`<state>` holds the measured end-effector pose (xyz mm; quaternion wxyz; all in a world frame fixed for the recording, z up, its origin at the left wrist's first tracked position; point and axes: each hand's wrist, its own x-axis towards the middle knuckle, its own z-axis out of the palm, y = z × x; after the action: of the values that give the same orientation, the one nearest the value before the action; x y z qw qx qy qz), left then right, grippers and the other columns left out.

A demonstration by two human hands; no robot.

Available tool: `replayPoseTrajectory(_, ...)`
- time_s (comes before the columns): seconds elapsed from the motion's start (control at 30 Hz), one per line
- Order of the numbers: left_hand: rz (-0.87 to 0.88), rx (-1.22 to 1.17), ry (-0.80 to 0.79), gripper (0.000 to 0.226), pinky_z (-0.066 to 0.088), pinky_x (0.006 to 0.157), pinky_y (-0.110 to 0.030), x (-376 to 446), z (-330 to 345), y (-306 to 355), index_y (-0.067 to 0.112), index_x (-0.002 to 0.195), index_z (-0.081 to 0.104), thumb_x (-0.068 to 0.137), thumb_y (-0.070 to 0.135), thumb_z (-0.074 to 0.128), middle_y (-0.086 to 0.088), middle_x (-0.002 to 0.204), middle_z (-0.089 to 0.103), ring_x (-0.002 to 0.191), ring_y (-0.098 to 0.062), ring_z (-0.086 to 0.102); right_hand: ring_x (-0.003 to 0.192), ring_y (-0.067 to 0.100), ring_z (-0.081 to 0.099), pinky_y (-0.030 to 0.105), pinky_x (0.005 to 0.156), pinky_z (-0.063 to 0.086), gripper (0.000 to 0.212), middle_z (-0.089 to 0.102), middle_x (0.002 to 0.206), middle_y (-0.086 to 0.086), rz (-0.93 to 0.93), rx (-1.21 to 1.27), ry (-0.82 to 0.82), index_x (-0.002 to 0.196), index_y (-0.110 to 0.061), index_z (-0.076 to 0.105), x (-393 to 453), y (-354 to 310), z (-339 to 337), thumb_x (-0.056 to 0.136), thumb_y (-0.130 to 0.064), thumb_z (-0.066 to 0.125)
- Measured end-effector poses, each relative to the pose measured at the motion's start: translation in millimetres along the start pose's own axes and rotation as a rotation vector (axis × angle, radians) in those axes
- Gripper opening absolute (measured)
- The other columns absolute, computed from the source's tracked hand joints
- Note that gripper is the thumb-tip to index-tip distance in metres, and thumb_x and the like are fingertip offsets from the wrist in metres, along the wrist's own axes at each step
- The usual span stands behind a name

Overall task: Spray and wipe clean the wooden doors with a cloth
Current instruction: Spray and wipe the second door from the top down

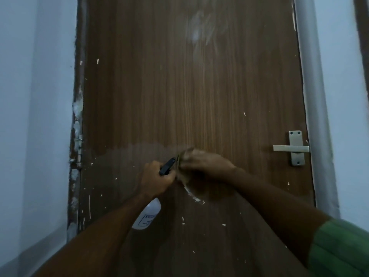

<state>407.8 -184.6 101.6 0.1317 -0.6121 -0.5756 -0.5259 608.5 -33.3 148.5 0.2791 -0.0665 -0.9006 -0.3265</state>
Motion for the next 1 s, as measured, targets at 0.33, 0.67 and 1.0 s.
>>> replayPoseTrajectory(0.33,-0.008,0.08,-0.004,0.039,0.035,0.044,-0.025,-15.4,-42.2,-2.9,0.017,0.058,0.057,0.093,0.023,0.072,0.005,0.045,0.049,0.039,-0.007,0.041,0.158,0.023,0.013,0.051,0.12,0.034,0.062,0.016,0.172,-0.009,-0.124,-0.047,-0.207,0.157,-0.04,0.035,14.3,-52.3,10.8,0.102,-0.021,0.057)
replayPoseTrajectory(0.67,-0.147,0.271,-0.028,0.035,0.041,0.048,-0.027,-18.8,-59.2,-22.4,0.011,0.068,0.064,0.094,0.033,0.073,0.008,0.049,0.053,0.039,-0.005,0.045,0.153,0.026,0.032,0.049,0.12,0.038,0.077,0.041,0.161,-0.001,0.377,0.21,0.486,0.147,-0.027,0.052,64.3,-41.9,19.2,0.082,0.014,0.06)
replayPoseTrajectory(1.0,-0.19,0.25,0.093,0.039,0.037,0.046,-0.022,-21.2,-73.2,-24.9,0.021,0.064,0.059,0.096,0.037,0.074,0.008,0.05,0.052,0.038,-0.003,0.042,0.147,0.03,0.036,0.053,0.113,0.045,0.071,0.037,0.16,0.002,0.278,0.153,0.445,0.153,-0.032,0.042,83.3,-95.5,59.6,0.091,-0.007,0.067)
